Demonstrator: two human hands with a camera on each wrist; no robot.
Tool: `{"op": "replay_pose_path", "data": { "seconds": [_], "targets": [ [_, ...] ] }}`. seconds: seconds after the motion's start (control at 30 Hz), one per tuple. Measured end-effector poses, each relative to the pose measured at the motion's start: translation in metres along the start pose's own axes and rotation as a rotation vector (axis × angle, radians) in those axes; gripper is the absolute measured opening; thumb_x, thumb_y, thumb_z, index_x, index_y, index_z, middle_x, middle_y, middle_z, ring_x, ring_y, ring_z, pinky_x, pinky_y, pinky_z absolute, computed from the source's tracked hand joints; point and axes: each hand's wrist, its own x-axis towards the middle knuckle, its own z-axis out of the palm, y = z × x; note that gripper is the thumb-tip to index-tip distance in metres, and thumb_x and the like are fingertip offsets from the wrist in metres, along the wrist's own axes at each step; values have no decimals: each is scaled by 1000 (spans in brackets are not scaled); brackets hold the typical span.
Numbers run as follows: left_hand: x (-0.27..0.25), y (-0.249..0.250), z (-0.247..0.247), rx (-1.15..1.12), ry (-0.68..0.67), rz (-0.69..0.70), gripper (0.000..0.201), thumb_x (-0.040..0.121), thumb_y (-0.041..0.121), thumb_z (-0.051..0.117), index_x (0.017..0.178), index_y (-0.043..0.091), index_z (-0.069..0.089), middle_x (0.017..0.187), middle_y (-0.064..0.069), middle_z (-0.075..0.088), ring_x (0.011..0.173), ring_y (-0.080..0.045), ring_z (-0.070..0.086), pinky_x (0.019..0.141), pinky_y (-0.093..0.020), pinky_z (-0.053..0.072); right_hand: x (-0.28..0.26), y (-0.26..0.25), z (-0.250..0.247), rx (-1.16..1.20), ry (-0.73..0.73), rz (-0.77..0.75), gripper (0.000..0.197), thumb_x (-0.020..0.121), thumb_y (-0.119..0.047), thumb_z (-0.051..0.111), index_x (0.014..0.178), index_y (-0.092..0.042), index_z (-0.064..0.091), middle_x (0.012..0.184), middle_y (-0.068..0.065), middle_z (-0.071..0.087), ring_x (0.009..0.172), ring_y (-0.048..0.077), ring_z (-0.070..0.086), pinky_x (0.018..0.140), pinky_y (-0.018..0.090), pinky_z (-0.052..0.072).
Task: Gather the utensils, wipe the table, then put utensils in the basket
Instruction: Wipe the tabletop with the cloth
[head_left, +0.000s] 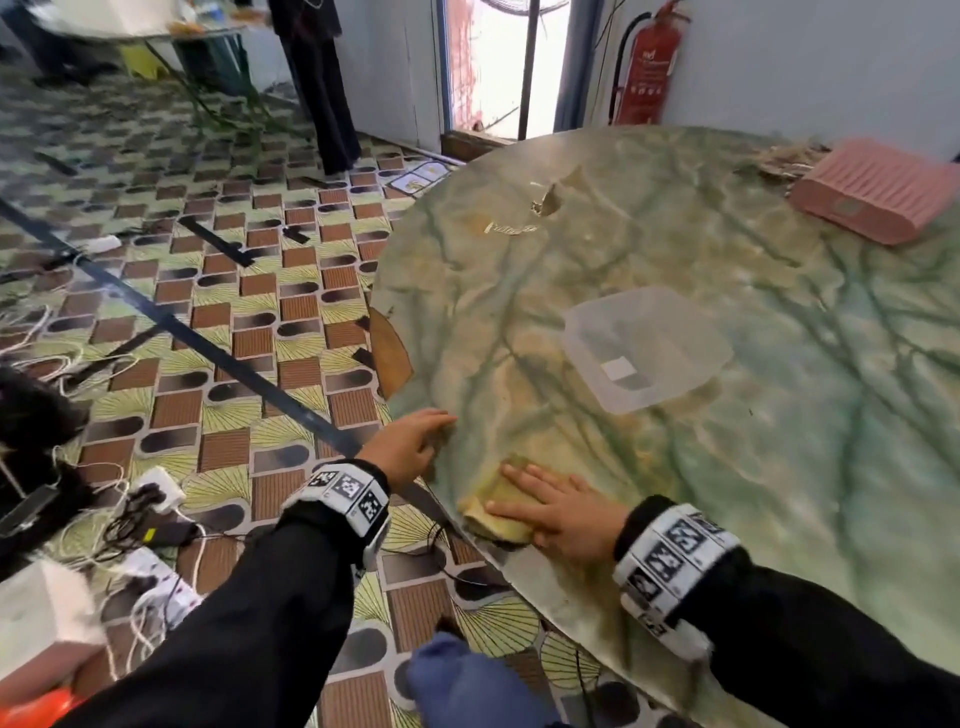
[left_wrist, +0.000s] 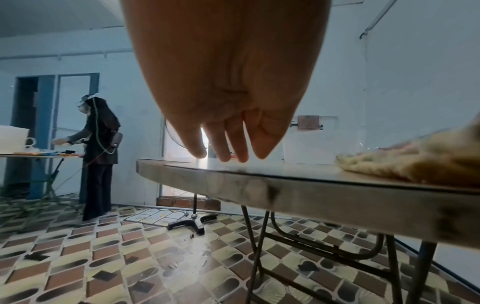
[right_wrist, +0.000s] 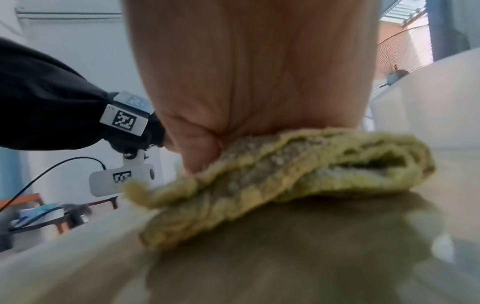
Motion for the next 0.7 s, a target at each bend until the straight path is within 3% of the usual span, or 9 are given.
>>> {"op": "replay_pose_path", "data": {
  "seconds": [0.23,0.37,0.53,0.6,0.7],
  "targets": [
    [50,-44,-35,207,-129,59,56,91,16,55,143,18,34,155,-3,19,142,-19,21,115,-26,15,84,15,-66,230,132,347,61,98,-26,34,146,-43,1,156,-1,-19,145,24,-11,115,52,6],
    [72,-65,-61,156,-188,79,50,87,18,62,135,20,48,149,-6,31,137,-22,30,114,-31,24,121,-20,-83,187,125,302,62,98,-25,34,146,-43,-1,156,2,-20,145,24,-11,113,54,6],
    [102,-79,-84,173,-224,168,46,80,18,69,124,20,57,131,-1,48,122,-18,44,103,-28,34,99,-29,-71,104,9,143,61,99,-24,33,146,-43,-1,155,-2,-23,144,20,-17,114,50,-7],
    [119,-84,-91,158,-256,188,46,79,17,70,123,20,58,129,-2,49,121,-18,44,102,-25,34,85,-17,-71,145,-16,169,62,99,-21,33,146,-42,-2,155,-4,-24,144,18,-17,115,47,-5],
    [147,-88,-102,156,-299,204,51,79,17,71,127,19,55,133,-1,44,122,-19,45,103,-25,34,92,5,-84,262,60,355,64,98,-21,34,146,-40,-5,155,-4,-21,145,20,-14,116,47,3]
  ]
}}
